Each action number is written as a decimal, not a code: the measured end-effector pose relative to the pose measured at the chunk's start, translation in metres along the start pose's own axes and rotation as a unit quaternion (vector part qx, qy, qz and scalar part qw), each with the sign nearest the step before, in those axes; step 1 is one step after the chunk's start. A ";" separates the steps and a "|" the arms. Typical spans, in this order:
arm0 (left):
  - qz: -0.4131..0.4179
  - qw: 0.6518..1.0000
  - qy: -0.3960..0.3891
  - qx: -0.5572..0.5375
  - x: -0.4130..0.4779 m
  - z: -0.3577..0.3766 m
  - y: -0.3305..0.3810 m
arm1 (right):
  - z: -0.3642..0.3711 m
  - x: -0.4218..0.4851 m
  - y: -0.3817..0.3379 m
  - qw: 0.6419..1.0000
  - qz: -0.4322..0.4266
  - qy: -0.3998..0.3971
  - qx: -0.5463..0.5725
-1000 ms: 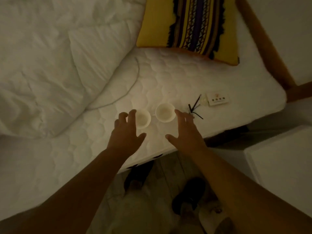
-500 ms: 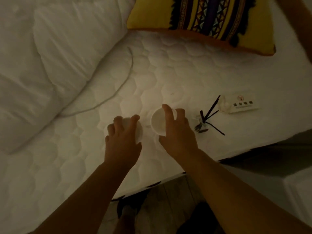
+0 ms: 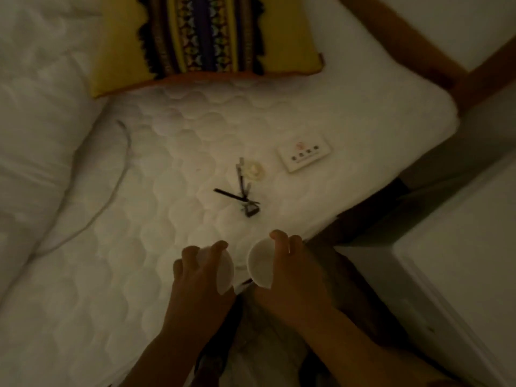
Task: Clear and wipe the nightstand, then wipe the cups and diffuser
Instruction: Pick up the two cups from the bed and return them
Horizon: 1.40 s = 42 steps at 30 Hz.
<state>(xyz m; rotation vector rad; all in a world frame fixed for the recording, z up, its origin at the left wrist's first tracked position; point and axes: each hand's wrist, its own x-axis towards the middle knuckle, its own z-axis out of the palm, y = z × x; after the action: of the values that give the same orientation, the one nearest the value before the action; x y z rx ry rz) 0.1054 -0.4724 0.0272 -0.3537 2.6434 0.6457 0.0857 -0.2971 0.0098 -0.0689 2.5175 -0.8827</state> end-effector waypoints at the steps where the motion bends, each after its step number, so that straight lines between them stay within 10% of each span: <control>1: 0.014 1.000 -0.014 -0.005 -0.004 0.008 0.016 | -0.011 -0.009 0.015 1.000 0.021 0.009 0.018; 23: 0.411 0.896 -0.100 0.136 0.026 0.191 0.437 | -0.259 -0.118 0.353 0.892 0.290 0.341 0.062; 42: 0.459 0.870 -0.082 0.161 0.053 0.227 0.510 | -0.297 -0.105 0.407 0.878 0.331 0.346 0.016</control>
<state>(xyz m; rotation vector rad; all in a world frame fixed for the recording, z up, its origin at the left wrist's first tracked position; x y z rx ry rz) -0.0385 0.0695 0.0158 1.0666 2.5665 0.4264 0.0890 0.2168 0.0112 1.2498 2.8028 -0.7196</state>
